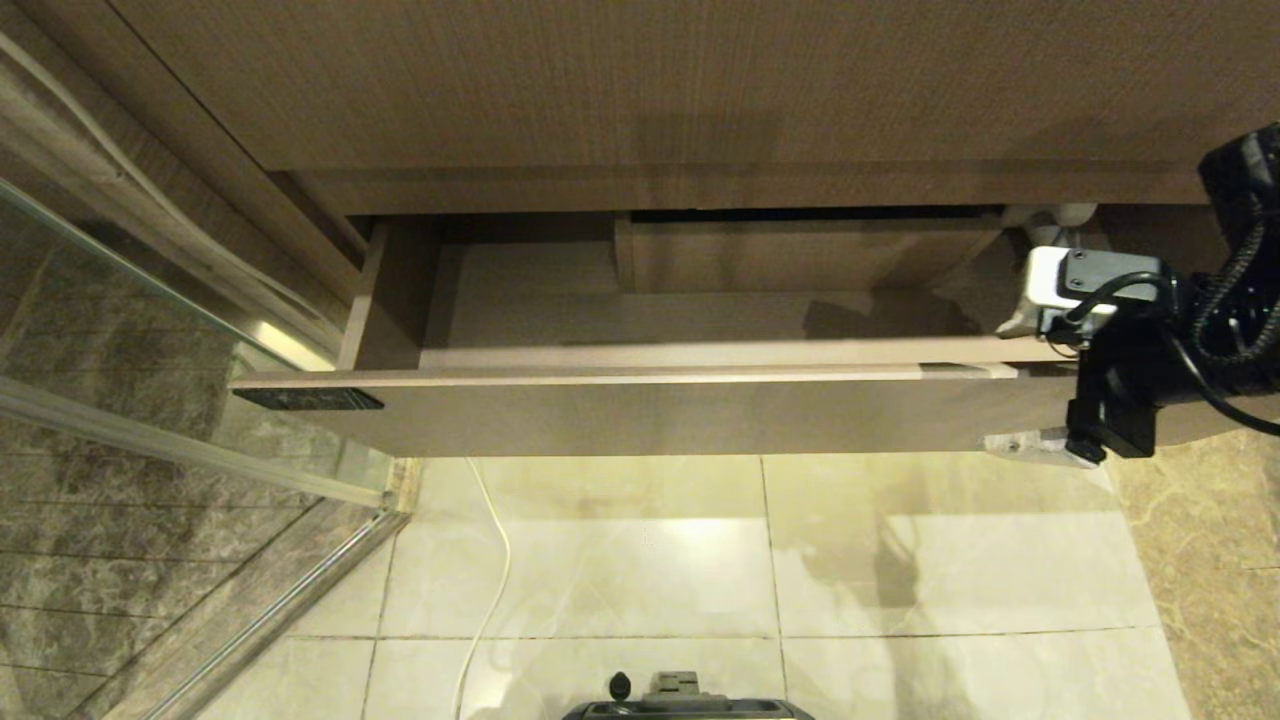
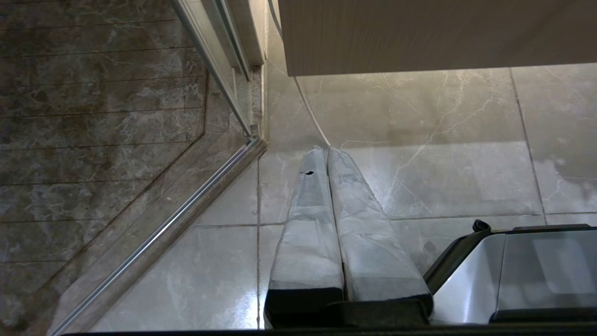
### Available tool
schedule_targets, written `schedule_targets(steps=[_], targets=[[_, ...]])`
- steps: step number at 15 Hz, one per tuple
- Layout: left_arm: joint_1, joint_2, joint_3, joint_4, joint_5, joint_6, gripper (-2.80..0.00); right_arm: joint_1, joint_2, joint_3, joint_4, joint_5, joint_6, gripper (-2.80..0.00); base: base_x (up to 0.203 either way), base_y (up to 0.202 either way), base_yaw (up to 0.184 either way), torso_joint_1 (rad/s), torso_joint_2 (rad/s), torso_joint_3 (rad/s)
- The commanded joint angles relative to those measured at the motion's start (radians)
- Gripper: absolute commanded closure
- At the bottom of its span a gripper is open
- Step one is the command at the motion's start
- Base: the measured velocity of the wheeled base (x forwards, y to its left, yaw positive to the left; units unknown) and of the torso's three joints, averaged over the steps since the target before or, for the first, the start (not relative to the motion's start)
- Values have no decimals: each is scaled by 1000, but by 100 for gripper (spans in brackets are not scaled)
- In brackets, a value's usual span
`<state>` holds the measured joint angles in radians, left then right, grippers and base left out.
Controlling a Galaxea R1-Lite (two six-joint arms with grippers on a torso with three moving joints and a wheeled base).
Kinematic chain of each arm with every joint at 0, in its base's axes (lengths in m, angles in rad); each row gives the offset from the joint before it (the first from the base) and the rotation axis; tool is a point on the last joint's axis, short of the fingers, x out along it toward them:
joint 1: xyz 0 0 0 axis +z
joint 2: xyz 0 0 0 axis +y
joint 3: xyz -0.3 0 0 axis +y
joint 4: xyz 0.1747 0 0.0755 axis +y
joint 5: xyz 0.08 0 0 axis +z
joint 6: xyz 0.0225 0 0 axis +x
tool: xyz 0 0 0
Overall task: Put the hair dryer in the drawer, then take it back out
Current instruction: Pull open the drawer
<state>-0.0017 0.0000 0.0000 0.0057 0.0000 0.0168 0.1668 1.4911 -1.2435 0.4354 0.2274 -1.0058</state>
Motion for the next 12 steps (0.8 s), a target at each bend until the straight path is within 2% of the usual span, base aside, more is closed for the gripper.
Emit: schedule_targets(steps=[1,4,7,10,12], targets=[[-1,0,2,0,0,0,0,-13,-166,70,16,3,65,-280,0,0,0,0,0,0],[0,0,2,0,0,0,0,-31,-344,172,31,1,140,-280,0,0,0,0,0,0],[-1,0,0,0,0,0,0,-84,-482,237,35,0,167,-280,0,0,0,0,0,0],[-1,0,2,0,0,0,0,-109,-535,246,57,-6,168,-280,0,0,0,0,0,0],[0,0,2,0,0,0,0,-164,-523,232,53,-2,171,-280,0,0,0,0,0,0]])
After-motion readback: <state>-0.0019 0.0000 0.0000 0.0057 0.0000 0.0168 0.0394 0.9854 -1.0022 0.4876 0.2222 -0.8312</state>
